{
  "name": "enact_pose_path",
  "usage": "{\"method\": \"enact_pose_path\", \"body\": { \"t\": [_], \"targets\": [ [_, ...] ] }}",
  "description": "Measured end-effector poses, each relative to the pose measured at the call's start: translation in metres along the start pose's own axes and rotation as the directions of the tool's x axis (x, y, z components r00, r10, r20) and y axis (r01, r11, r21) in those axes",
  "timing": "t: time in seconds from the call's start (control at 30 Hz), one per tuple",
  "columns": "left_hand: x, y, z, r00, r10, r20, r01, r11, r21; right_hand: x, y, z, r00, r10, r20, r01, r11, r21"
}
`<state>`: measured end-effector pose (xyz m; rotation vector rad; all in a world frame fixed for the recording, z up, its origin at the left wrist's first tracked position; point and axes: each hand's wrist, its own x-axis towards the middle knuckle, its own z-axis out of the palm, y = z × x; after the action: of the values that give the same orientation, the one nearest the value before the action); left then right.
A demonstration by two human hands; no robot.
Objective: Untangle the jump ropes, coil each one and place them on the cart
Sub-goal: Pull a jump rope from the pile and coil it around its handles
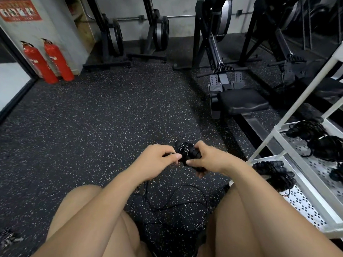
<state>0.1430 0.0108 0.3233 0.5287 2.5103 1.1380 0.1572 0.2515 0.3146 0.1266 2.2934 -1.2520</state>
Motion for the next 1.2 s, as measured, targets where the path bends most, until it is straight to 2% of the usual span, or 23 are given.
{"method": "enact_pose_path", "body": {
  "t": [0.1,0.2,0.4,0.5,0.57,0.63,0.67,0.73,0.8,0.87,0.93,1.07,1.2],
  "targets": [
    [0.001,-0.003,-0.004,0.999,-0.002,-0.051,-0.003,0.997,-0.081,-0.001,0.0,0.008,0.973,-0.042,0.227,0.034,0.999,0.039],
    [0.002,-0.006,-0.009,0.998,-0.002,-0.061,-0.007,0.99,-0.139,-0.007,-0.005,0.013,0.894,-0.098,0.437,0.047,0.991,0.125],
    [0.001,-0.012,-0.017,0.997,-0.007,0.078,0.029,0.96,-0.278,-0.025,-0.015,0.004,0.756,-0.179,0.63,0.082,0.98,0.181],
    [0.003,-0.013,-0.019,0.993,-0.013,0.115,0.048,0.951,-0.306,-0.032,-0.02,0.0,0.66,-0.317,0.681,0.126,0.94,0.315],
    [0.005,-0.011,-0.019,0.989,-0.038,0.146,0.089,0.928,-0.362,-0.034,-0.023,-0.004,0.638,-0.432,0.637,0.146,0.881,0.451],
    [0.004,-0.008,-0.017,0.982,-0.104,0.159,0.171,0.848,-0.502,-0.035,-0.025,-0.009,0.669,-0.507,0.544,0.172,0.817,0.55],
    [0.003,-0.007,-0.016,0.976,-0.138,0.166,0.204,0.841,-0.502,-0.035,-0.025,-0.012,0.699,-0.523,0.488,0.185,0.791,0.583],
    [0.003,-0.011,-0.01,0.97,-0.191,0.15,0.236,0.884,-0.403,-0.032,-0.023,-0.013,0.769,-0.52,0.372,0.199,0.748,0.634],
    [0.006,-0.014,-0.005,0.958,-0.238,0.157,0.282,0.878,-0.387,-0.027,-0.022,-0.013,0.823,-0.499,0.273,0.197,0.701,0.685],
    [0.009,-0.015,-0.001,0.966,-0.22,0.135,0.256,0.89,-0.377,-0.024,-0.024,-0.012,0.873,-0.459,0.166,0.193,0.637,0.746],
    [0.009,-0.011,0.001,0.976,-0.183,0.119,0.209,0.938,-0.275,-0.021,-0.027,-0.011,0.921,-0.385,0.051,0.204,0.591,0.78],
    [0.007,-0.008,0.007,0.986,-0.107,0.129,0.109,0.994,-0.015,-0.015,-0.024,-0.011,0.962,-0.209,-0.173,0.269,0.661,0.7],
    [0.002,-0.007,0.013,0.981,-0.072,0.178,0.042,0.985,0.167,-0.006,-0.012,-0.009,0.936,-0.144,-0.321,0.29,0.832,0.473]
  ]
}}
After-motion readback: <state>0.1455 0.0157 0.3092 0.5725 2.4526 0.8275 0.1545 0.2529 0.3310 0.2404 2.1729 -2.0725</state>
